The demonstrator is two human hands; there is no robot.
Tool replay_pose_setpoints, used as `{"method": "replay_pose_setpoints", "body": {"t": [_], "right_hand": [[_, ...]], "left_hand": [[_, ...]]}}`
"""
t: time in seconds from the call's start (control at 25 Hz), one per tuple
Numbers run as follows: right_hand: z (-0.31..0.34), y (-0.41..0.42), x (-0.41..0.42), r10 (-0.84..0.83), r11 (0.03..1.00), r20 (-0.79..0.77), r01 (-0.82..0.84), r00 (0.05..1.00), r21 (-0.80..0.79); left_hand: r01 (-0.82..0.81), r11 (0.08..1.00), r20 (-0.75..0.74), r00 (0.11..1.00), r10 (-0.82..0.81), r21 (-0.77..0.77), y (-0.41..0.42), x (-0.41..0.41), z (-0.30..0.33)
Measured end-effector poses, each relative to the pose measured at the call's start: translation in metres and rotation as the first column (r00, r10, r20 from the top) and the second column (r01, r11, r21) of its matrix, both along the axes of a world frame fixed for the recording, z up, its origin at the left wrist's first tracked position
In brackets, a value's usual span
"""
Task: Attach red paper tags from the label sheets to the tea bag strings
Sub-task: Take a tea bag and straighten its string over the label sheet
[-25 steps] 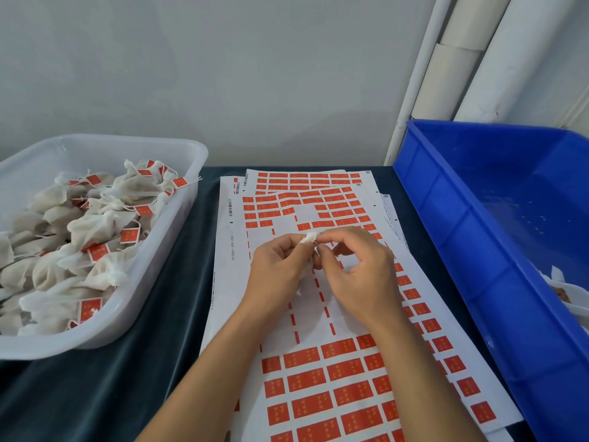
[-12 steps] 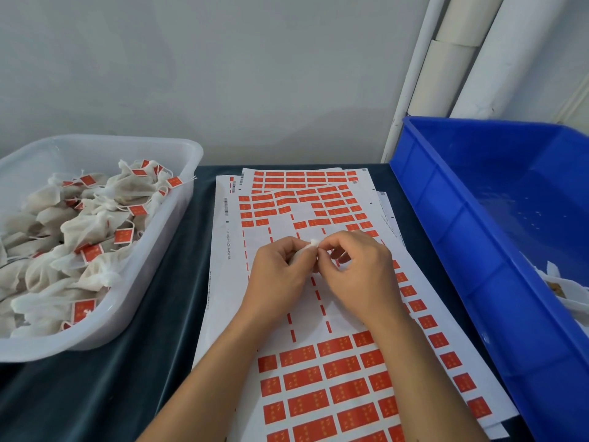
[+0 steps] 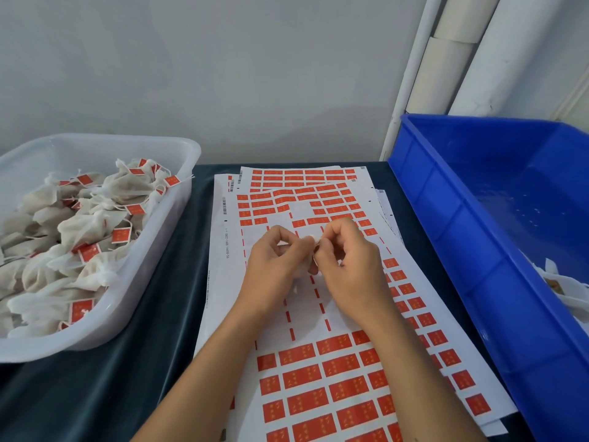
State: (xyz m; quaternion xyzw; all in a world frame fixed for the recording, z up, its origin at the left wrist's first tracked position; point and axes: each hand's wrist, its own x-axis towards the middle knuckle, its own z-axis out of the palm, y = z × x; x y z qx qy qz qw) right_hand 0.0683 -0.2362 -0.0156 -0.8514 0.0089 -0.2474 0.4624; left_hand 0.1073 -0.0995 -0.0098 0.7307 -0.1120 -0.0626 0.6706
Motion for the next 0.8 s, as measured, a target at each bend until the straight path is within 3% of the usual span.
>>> {"method": "replay_pose_setpoints", "body": {"t": [0.16,0.4,0.8], "right_hand": [[0.001,0.001,0.0,0.008,1.0,0.003,-0.008,1.0,0.028],[0.0,-0.001,0.0,-0.024,1.0,0.024,0.024,0.999,-0.009],[-0.003,-0.011,0.004,-0.268,0.947,-0.013,0.261,0.963,-0.186]], "left_hand": [[0.051,0.993,0.001,0.999,-0.051,-0.104,0.001,0.0,0.005],[0.066,0.995,-0.055,0.996,-0.07,-0.075,0.0,-0.002,0.008],[0.085,0.996,-0.089,0.993,-0.082,0.029,-0.001,-0.003,0.007]]}}
